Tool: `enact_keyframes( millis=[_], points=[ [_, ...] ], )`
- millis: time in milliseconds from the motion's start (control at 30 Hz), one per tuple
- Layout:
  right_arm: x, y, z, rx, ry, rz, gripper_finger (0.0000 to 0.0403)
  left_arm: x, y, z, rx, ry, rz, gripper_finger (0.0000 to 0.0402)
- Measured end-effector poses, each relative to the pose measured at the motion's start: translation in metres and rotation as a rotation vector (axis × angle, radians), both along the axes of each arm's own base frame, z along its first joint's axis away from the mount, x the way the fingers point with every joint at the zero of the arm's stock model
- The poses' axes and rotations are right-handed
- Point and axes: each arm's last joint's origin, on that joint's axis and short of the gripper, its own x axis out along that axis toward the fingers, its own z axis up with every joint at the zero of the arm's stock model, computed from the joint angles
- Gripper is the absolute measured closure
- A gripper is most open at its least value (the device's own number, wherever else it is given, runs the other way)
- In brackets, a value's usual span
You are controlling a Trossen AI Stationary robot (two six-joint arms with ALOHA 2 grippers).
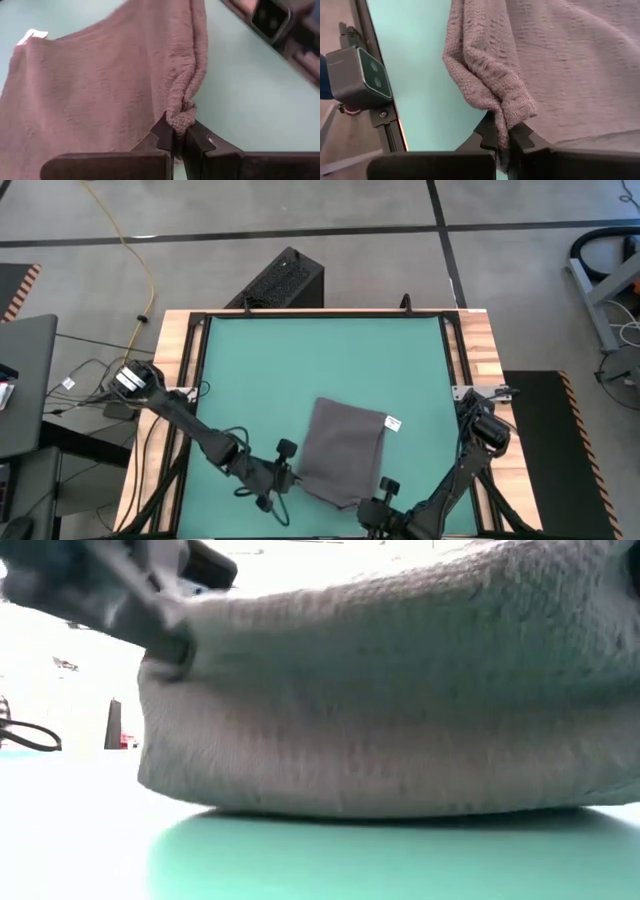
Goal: Roll towel into tight, uniform cylinder
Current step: Roll the gray towel
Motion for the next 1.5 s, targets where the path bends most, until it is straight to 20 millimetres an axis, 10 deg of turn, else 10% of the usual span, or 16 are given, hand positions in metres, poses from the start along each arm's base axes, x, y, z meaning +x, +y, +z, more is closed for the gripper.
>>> enact_keyframes(
  millis=[867, 1500],
  points=[
    [-0.006, -0.007, 0.008, 0.155, 0.052, -0.267, 0.038, 0.02, 0.043, 0.006, -0.378, 0.151, 0.111, 0.04],
    [-0.014, -0.023, -0.043, 0.161, 0.177, -0.327, 0.038, 0.026, 0.042, -0.025, -0.371, 0.257, 0.151, 0.04]
  ],
)
